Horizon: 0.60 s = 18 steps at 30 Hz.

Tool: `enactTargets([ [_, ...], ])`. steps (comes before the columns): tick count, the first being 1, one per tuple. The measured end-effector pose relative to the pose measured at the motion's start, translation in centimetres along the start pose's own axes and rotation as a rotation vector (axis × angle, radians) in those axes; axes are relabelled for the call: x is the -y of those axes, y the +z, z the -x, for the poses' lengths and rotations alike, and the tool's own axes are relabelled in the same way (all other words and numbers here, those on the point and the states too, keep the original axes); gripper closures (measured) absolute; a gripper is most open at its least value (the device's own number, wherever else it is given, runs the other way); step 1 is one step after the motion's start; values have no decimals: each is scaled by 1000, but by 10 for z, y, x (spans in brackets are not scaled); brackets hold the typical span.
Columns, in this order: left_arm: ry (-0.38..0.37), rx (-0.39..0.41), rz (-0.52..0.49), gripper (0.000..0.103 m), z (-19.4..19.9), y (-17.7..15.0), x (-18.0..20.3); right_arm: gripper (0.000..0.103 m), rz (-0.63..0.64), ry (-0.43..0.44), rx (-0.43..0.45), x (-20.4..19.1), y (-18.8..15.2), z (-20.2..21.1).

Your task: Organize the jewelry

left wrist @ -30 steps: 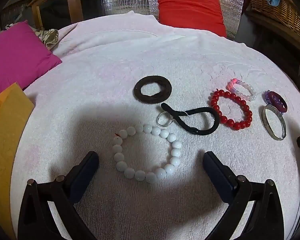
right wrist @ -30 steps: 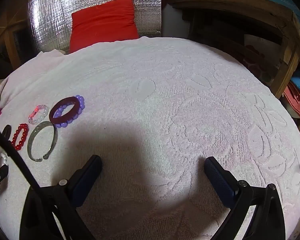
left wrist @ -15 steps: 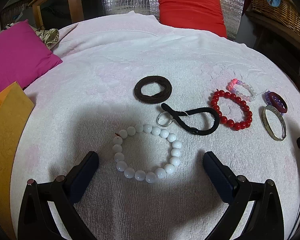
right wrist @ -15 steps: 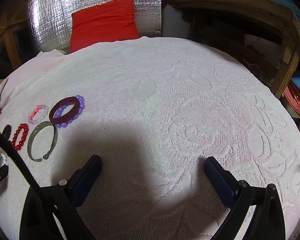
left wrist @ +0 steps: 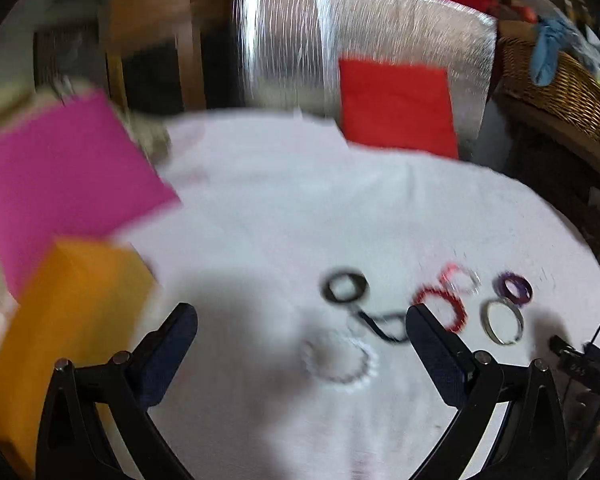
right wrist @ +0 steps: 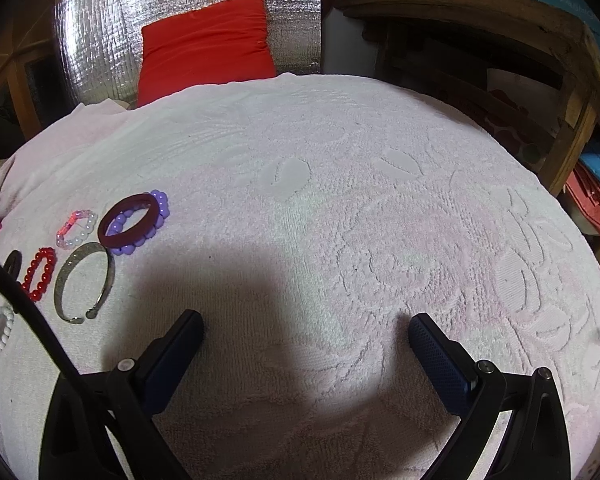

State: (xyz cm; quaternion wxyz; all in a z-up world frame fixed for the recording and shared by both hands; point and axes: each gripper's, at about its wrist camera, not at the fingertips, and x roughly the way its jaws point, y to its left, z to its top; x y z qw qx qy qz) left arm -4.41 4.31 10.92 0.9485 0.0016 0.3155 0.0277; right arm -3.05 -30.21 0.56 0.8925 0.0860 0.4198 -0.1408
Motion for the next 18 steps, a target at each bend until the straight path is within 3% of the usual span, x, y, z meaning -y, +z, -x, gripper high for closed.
enactTargets([
  [2,25,44,7,0,12,7,-11,0,-37,-38,-18,-3,-6,9],
  [4,18,50,9,0,16,10,-22,0,14,-71,-56,-11,-10,17],
  [8,38,92,9,0,33,7,-36,0,76,23,-191,-29,2,49],
  [11,89,129,-11,0,44,2,-31,0,79,67,-18,-46,7,113],
  [13,116,148,-21,0,55,-2,-32,0,68,149,88,-56,6,157],
  [18,61,141,-5,0,62,-6,-33,0,49,233,221,-74,-7,201],
])
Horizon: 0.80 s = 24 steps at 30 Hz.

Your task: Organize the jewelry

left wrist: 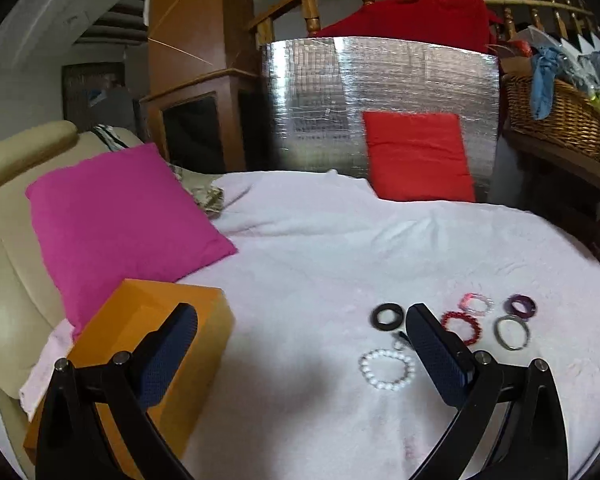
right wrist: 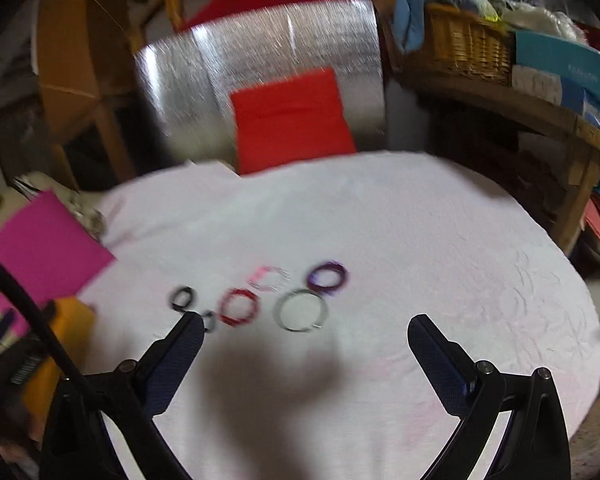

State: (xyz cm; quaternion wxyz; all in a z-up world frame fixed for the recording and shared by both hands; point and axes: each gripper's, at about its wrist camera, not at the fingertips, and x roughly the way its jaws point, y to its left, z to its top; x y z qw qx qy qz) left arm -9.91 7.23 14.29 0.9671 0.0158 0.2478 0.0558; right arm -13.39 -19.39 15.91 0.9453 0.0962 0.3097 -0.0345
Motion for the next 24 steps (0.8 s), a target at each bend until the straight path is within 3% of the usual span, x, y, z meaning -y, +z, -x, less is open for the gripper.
enactTargets([
  [7,28,3,-36,0,-6,-2,18,0,68,-44,8,-15,-10,-22],
  [24,-12,-35,-43,0,-16,-3,36,0,-6,-16,-85,9,-17,-53],
])
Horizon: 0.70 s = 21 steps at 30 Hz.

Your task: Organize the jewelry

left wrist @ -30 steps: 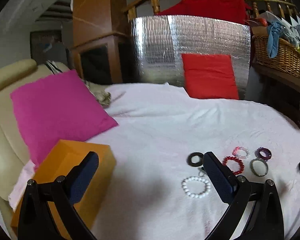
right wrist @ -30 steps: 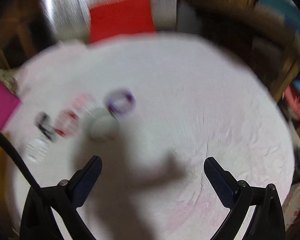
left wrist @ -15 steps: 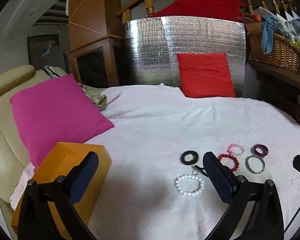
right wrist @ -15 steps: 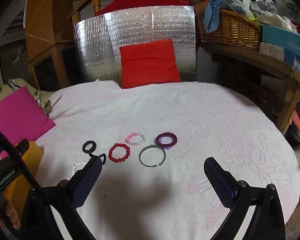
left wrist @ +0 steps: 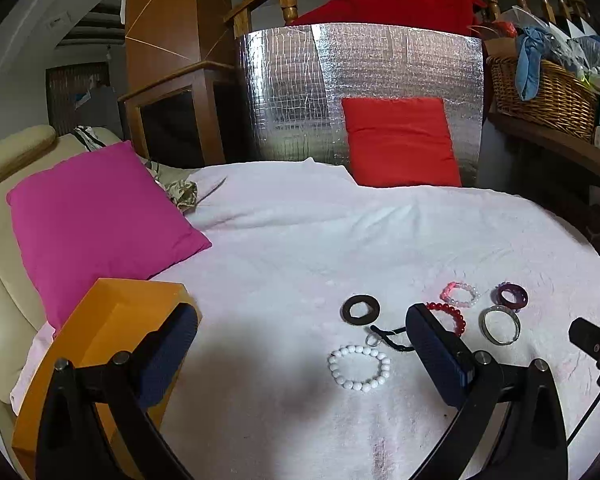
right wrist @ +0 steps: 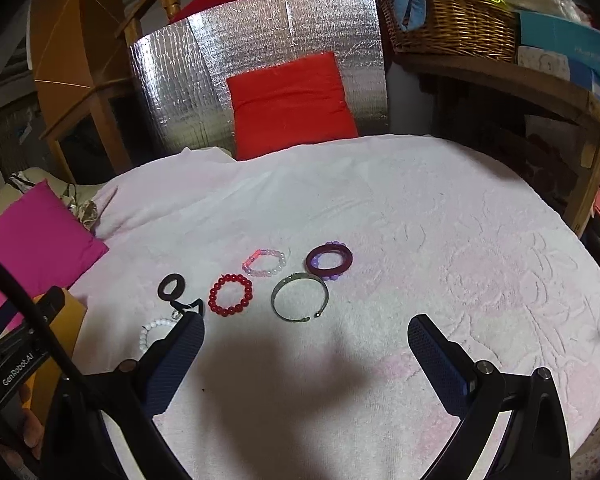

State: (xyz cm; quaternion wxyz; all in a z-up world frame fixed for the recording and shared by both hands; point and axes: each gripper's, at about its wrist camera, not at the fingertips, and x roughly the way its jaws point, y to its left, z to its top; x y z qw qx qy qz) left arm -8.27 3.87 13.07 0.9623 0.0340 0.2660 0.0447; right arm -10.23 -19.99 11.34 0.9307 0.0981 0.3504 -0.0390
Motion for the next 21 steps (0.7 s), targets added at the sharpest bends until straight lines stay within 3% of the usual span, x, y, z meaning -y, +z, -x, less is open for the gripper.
enactTargets([
  [21,5,-49,-2,0,-13,-4,2,1,-10,5,-37,5,-4,-18],
])
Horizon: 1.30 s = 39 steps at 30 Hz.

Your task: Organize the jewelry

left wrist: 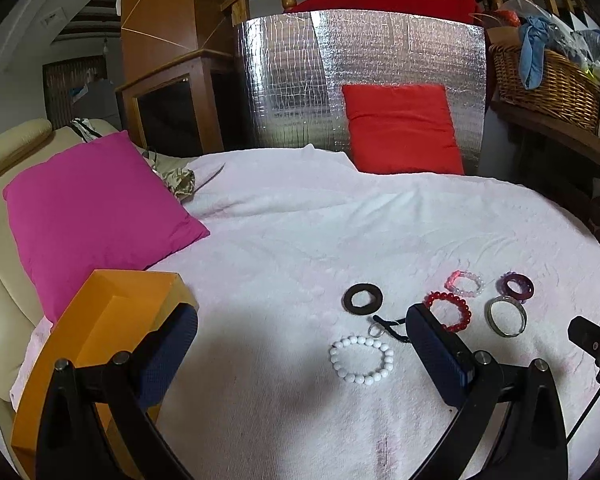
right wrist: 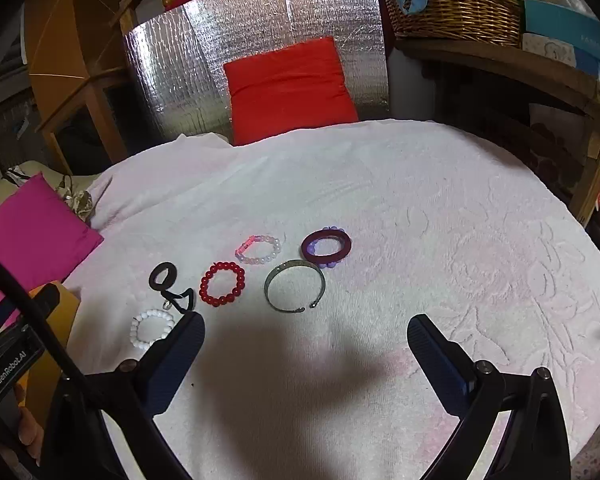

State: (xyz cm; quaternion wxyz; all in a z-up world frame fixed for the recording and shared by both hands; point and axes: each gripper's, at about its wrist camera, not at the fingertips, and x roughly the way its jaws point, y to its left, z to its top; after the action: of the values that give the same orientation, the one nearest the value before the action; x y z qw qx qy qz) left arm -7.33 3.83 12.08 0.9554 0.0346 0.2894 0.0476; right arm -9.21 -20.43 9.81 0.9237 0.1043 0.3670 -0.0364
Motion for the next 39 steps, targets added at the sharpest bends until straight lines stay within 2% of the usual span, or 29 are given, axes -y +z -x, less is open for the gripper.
enactTargets([
  [20,13,-49,-16,0,-20,-5,-2,3,-7,-1,-73,5,2,-28],
  [25,-46,-188,-9,0,-52,-14,-8,5,-9,7,-135,14,1,-49],
  [28,-77,-278,24,0,-73,-21,-16,6,5,-19,-159,19,1,-63],
  [33,-113,-351,17,0,-90,-30,-17,6,4,7,-210,19,2,-81],
  [39,-168,-404,10,0,-103,-35,-12,6,65,33,-253,-7,2,-105],
])
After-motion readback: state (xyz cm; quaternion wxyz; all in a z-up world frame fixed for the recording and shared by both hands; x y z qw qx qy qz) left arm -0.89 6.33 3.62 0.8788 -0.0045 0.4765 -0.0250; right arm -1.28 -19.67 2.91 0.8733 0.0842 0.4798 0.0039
